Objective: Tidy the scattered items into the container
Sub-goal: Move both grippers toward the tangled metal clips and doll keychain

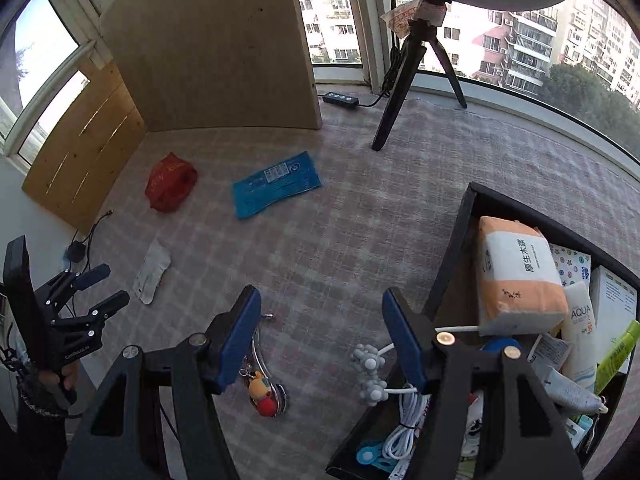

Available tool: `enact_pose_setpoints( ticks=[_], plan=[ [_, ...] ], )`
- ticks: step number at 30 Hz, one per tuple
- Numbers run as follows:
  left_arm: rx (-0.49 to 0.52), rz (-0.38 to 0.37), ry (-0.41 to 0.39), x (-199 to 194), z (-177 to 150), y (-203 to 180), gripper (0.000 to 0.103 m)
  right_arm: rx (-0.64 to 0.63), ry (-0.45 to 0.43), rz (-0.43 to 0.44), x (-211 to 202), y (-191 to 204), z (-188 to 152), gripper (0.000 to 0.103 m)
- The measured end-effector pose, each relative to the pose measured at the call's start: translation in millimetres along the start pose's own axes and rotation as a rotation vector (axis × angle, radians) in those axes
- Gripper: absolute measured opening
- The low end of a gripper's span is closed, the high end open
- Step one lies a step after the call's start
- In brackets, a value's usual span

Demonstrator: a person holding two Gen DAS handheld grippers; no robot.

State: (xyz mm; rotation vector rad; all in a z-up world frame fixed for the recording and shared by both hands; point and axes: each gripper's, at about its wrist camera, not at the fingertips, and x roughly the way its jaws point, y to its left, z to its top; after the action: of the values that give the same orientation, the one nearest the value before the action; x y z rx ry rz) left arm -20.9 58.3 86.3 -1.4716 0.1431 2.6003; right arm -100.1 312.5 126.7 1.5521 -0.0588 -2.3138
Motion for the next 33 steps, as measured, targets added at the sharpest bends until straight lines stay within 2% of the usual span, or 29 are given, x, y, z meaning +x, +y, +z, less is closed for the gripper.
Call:
enact_pose_setpoints(
  ticks=[4,9,14,17,20,23,26,28,31,33],
  plan=[
    [-0.012,0.052,0.063,15.1,-15.4,35.8,0.061,-0.027,0.050,0.035,35.5,24.4,28.1,0.062],
    [0.028,0.041,0.107,30.1,-21.1,49.8,0.063,0.036,0.129,0.043,79.4,37.7,61.0,0.062],
    [0.063,0.030,0.127,39.6,-16.9,54.7,0.064,0.081,0.179,0.045,107.1,43.3,70.8,0.062],
    [0.076,0.014,0.126,40.5,-14.1,55.7,0.064,0.036,0.192,0.061,105.9,49.0,60.0,0.062],
    [0.080,-0.023,0.116,37.8,-12.0,51.2,0.064,-0.033,0.194,0.017,97.4,49.5,42.2,0.062],
    [0.108,-0.083,0.111,37.4,-6.9,32.6,0.061,-0.057,0.199,-0.005,86.9,40.3,17.9,0.062],
    [0.161,-0.150,0.106,40.1,-0.4,3.6,0.060,-0.058,0.213,0.036,75.0,29.4,-7.2,0.061],
    [0.193,-0.196,0.117,44.8,5.2,-14.4,0.055,-0.071,0.229,0.045,67.8,24.4,-24.3,0.057],
    [0.250,-0.228,0.138,53.5,11.5,-39.8,0.045,-0.094,0.240,0.028,58.1,20.9,-42.4,0.051],
    [0.286,-0.248,0.164,61.3,12.5,-51.8,0.040,-0.085,0.234,0.030,51.4,15.6,-50.1,0.051]
  ],
)
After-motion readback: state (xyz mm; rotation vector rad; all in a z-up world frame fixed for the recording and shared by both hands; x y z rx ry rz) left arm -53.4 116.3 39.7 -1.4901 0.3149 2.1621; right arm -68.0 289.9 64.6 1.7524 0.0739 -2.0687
